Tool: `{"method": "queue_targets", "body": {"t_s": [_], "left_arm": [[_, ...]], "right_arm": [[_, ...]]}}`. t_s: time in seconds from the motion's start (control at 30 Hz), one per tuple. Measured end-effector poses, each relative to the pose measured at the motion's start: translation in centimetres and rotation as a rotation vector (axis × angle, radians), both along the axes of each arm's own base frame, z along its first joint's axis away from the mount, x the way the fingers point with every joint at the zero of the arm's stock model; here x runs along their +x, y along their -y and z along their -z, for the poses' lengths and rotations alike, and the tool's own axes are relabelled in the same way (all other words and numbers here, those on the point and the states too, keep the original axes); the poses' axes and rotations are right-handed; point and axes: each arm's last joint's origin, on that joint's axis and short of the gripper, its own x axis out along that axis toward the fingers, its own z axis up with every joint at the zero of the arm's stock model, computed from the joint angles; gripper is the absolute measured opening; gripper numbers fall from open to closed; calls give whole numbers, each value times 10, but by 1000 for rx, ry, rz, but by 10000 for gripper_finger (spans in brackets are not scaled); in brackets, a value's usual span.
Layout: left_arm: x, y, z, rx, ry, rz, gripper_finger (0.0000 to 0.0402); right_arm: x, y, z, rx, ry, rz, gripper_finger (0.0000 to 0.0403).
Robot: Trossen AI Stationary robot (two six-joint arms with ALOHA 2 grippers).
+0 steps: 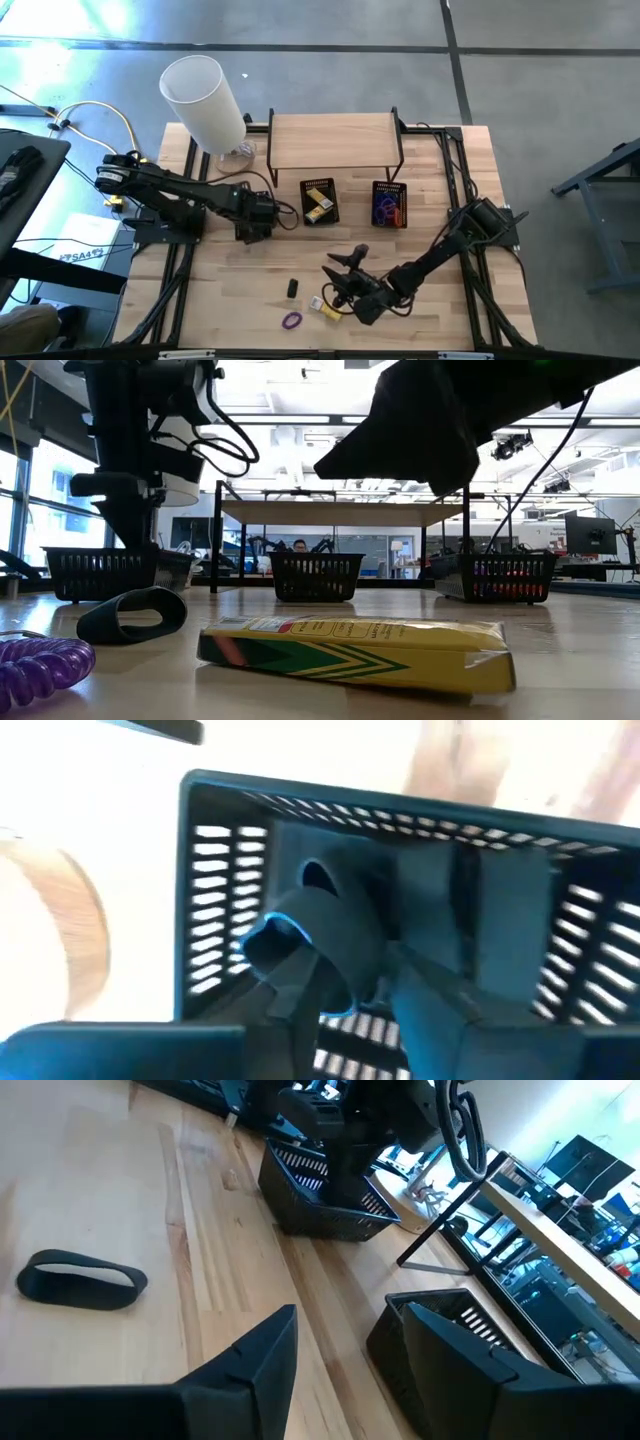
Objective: Pick & Place Office Desk Supplies
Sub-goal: Put the black rubber band into the left black bin, then put the yellow crayon box into the center black bin
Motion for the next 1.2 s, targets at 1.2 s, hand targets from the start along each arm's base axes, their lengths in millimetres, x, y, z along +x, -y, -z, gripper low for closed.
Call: {"method": "queue_targets", "body": {"t_s": [1.2], "left_arm": [[-37, 90, -34, -29, -18, 5, 131]], "right_arm": [[-34, -15, -82, 232, 72, -251, 174]]}}
